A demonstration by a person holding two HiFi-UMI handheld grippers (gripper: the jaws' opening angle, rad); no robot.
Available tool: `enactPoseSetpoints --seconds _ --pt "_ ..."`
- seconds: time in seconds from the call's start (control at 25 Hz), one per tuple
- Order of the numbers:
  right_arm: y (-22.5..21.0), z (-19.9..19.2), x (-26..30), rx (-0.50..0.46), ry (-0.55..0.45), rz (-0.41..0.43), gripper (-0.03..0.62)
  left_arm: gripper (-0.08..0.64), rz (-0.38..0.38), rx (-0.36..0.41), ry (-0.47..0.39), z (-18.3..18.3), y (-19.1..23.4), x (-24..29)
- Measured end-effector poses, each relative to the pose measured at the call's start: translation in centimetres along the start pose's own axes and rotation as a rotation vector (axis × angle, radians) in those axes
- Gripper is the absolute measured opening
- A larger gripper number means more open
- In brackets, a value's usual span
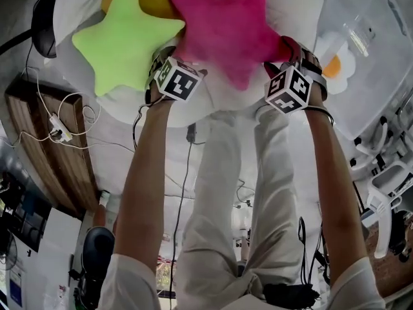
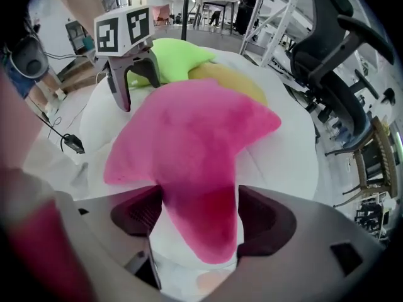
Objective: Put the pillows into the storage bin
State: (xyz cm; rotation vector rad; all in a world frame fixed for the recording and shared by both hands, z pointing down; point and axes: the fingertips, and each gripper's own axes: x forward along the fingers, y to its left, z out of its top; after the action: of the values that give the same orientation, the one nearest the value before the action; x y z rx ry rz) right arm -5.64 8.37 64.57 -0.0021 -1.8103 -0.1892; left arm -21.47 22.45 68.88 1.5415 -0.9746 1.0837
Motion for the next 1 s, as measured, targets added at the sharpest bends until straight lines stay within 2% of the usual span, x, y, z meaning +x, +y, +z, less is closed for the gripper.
enactPoseSetpoints --seconds 0.12,0.2,0.44,0.64,0.84,1.0 --pt "0.4 -0.2 0.5 -0.02 0.007 0.048 0.38 0.5 -0.007 -0.05 -0.013 0.1 -0.2 0.7" --pt "0.3 -0.3 0.8 -0.044 0.005 0.064 0.379 0.5 -0.006 -0.055 -0.019 0.4 -0.1 1.3" --pt "0.0 -0.4 1.3 -0.087 -0.005 0.066 0.382 0.497 0.018 0.0 -0.001 1.1 0.3 2.2" --pt "0.7 -0.6 1.6 -0.101 0.016 0.071 0.383 0.499 0.008 0.058 0.022 1.5 0.2 2.5" --pt "0.5 -0.8 2.0 -0.106 0.031 0.075 0.383 0.506 -0.011 0.071 0.026 2.2 0.0 3.2" --pt "0.7 -0.7 2.1 -0.09 -0.002 0.075 0.379 0.502 0.0 0.092 0.047 1.9 0.2 3.8"
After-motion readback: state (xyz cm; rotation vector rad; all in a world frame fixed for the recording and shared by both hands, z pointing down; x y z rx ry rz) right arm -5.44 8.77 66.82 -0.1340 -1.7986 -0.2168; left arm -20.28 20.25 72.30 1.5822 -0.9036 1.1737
